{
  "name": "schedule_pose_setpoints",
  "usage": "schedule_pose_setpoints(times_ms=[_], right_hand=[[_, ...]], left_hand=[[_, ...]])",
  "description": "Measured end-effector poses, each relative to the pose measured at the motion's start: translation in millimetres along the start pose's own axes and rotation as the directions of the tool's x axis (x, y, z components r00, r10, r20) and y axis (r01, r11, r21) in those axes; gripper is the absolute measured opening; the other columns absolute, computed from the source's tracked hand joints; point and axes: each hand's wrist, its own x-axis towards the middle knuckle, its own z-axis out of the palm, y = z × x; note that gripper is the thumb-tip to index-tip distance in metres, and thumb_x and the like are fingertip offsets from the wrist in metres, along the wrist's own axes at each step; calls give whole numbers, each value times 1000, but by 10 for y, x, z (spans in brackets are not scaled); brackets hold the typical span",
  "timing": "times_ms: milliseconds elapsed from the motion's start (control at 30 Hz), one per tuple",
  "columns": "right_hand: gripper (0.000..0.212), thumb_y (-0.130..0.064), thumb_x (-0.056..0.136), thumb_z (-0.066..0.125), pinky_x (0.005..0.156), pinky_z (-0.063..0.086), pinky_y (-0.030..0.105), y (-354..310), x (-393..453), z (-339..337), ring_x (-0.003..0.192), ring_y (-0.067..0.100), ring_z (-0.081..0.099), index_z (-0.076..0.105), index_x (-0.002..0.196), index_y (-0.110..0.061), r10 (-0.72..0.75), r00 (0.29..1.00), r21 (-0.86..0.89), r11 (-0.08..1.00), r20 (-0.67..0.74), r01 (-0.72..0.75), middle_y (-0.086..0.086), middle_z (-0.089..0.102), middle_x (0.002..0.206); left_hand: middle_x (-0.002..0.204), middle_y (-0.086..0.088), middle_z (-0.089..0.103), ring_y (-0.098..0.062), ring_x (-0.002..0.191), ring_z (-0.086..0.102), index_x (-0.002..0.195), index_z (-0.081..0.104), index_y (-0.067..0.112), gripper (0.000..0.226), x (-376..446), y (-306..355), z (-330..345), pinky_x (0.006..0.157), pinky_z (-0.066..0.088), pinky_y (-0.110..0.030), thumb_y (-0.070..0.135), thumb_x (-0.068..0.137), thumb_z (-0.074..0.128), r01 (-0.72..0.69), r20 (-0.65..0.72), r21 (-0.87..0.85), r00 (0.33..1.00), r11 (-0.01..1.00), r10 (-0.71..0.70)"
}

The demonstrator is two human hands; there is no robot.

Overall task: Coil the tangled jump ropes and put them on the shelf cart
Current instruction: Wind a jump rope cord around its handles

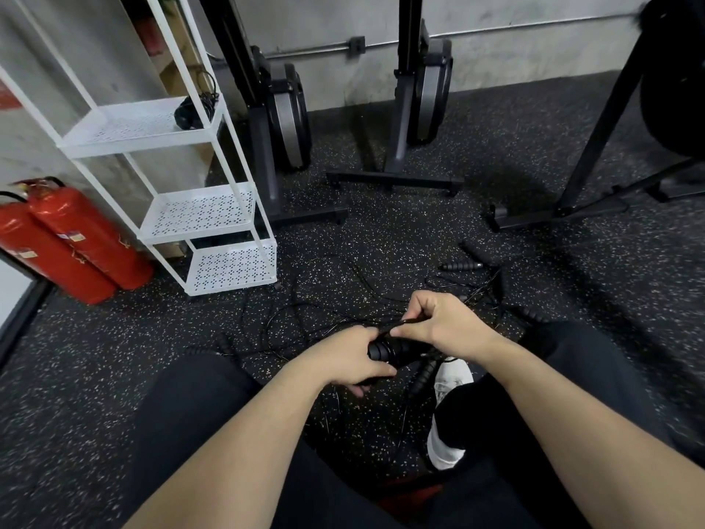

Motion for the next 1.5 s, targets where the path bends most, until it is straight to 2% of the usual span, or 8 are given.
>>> schedule_pose_setpoints(times_ms=[133, 267, 600, 700, 867, 1033, 1300, 1500], right_hand=[[14, -31, 92, 75, 62, 41, 28, -6, -2, 3, 57, 7, 49, 63, 89, -23, 46, 997, -87, 995, 53, -42, -11, 65, 64], [34, -52, 97, 61, 49, 29, 26, -44, -35, 69, 45, 6, 36, 67, 89, -20, 130, 985, -222, 970, 115, -102, -14, 44, 47], [36, -38, 104, 55, 62, 43, 23, -118, -18, 127, 54, 11, 49, 67, 81, -13, 10, 992, 9, 1000, 124, -11, -2, 56, 56], [37, -41, 104, 54, 52, 39, 24, -108, -4, 86, 48, 12, 39, 62, 79, -16, 101, 984, 146, 982, 149, -123, -5, 45, 52], [52, -67, 92, 56, 49, 30, 23, -60, -45, -8, 46, 9, 36, 58, 69, -20, 220, 975, -65, 974, 33, -218, -7, 43, 53], [44, -54, 101, 51, 51, 25, 24, -105, -19, 9, 49, 9, 29, 58, 74, -18, 148, 986, 247, 955, 70, -161, -11, 35, 52], [30, -45, 100, 58, 52, 24, 27, -95, -29, 21, 52, 11, 28, 54, 76, -27, 147, 986, 326, 931, 77, -165, -9, 35, 55], [35, -49, 94, 65, 50, 27, 23, -129, -30, 13, 49, 6, 31, 59, 116, -22, 214, 975, 378, 899, 66, -223, -11, 39, 55]], left_hand=[[117, 4, 63, -23, 84, 76, 132, 49, 27, 44, 40, -115, 9, 71, 65, -42, 32, 95, 72, -19, -218, -27, 976, 999, 12], [108, -1, 61, -21, 93, 70, 119, 47, 26, 37, 51, -129, -9, 70, 66, -40, 23, 94, 73, -73, -304, -195, 953, 978, 10], [115, -16, 69, -27, 81, 74, 117, 51, 20, 41, 35, 44, 4, 72, 64, -40, 14, 89, 80, -135, -215, -709, 976, 692, -30], [114, -15, 70, -28, 79, 72, 122, 50, 18, 42, 7, 99, 26, 67, 59, -33, 13, 91, 78, -149, -201, -745, 980, 651, -6], [118, -17, 69, -26, 79, 73, 128, 50, 20, 39, -44, 123, 35, 66, 58, -31, 10, 96, 70, -140, -149, -785, 988, 604, 35], [112, -15, 73, -27, 81, 72, 130, 51, 16, 37, -80, 192, -9, 65, 53, -32, 11, 98, 68, -214, -206, -851, 976, 480, 72], [113, -11, 76, -28, 88, 72, 133, 53, 16, 39, -165, 198, 8, 73, 49, -36, 19, 97, 69, -235, -225, -861, 971, 451, 76], [109, -17, 75, -32, 87, 73, 131, 52, 10, 41, -189, 234, -17, 65, 56, -34, 16, 95, 69, -236, -219, -929, 972, 287, 90]])
